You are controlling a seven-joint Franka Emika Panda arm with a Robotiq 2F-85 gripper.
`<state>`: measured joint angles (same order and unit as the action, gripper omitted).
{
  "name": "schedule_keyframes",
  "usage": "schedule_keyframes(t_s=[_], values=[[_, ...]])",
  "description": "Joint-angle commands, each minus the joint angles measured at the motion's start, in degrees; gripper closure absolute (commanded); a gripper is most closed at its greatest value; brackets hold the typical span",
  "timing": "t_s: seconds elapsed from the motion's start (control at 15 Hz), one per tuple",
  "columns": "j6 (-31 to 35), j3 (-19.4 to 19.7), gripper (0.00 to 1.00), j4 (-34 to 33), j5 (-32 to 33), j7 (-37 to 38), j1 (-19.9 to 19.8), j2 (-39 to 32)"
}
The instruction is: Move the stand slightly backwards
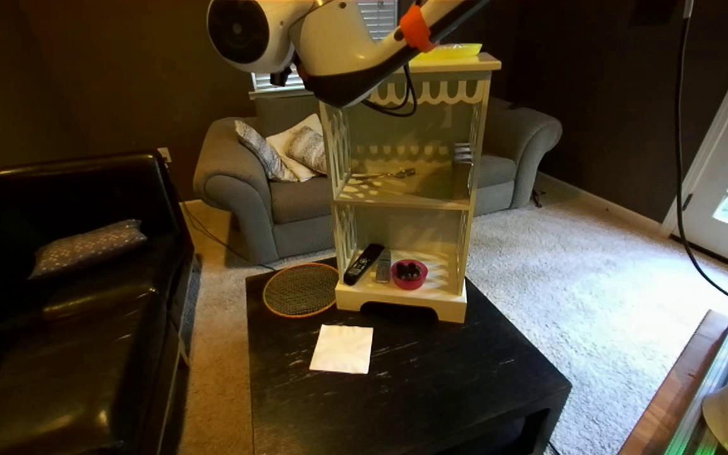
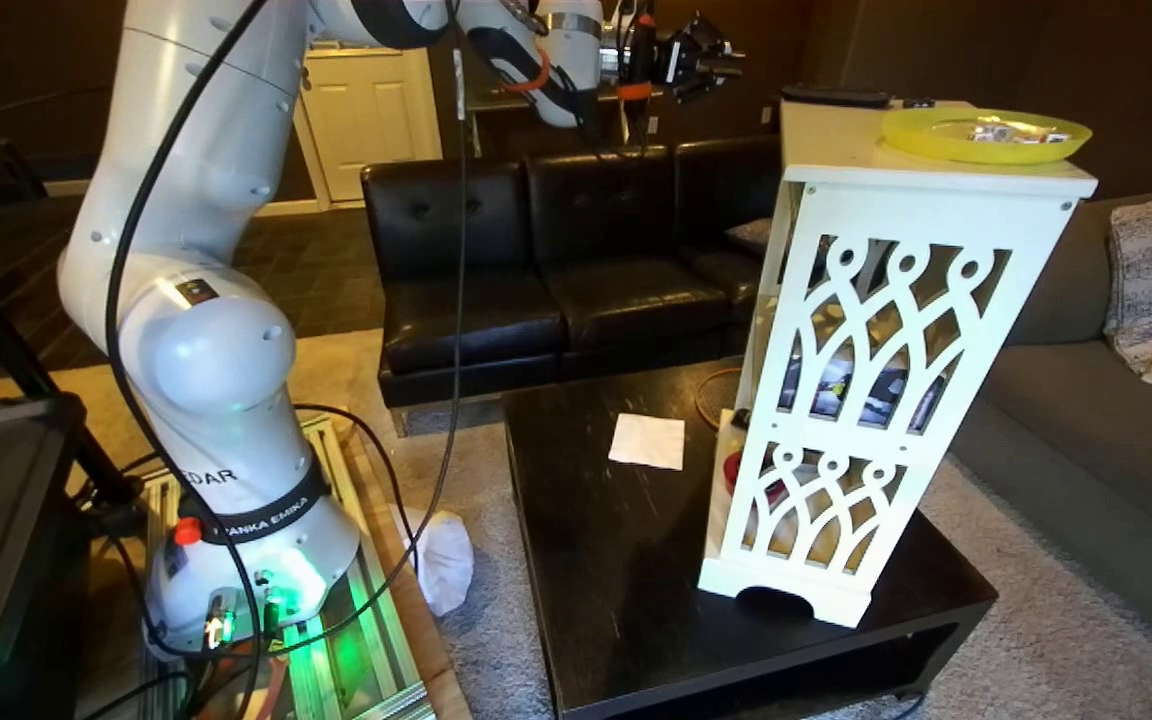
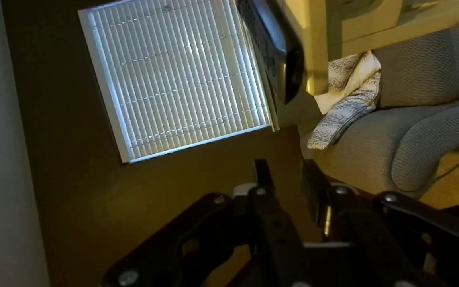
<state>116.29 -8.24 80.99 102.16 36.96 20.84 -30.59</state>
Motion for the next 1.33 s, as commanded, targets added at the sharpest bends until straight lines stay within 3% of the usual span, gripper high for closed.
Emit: schedule_keyframes(t_s=[0.0, 0.53, 0.6, 0.73, 1.0, 1.07, 1.13, 1.27], values=[[0.43, -0.63, 0.94, 4.30, 1.37, 1.05, -0.83, 2.28], [-8.05, -0.10, 0.94, 2.64, -0.71, -1.14, -0.87, -3.32], [-9.40, -0.02, 0.89, 2.68, -0.86, -1.27, -0.96, -3.66], [-12.19, 0.14, 1.00, 2.09, -0.99, -1.90, -1.16, -4.94], [-15.61, 0.04, 0.99, 1.85, -1.34, -2.32, -1.82, -6.16], [-16.40, 0.08, 0.91, 1.80, -1.18, -2.31, -1.86, -6.29], [-16.85, 0.09, 0.72, 1.82, -0.99, -2.38, -1.93, -6.26], [-18.05, 0.06, 0.61, 1.72, -0.87, -2.65, -1.93, -6.24]])
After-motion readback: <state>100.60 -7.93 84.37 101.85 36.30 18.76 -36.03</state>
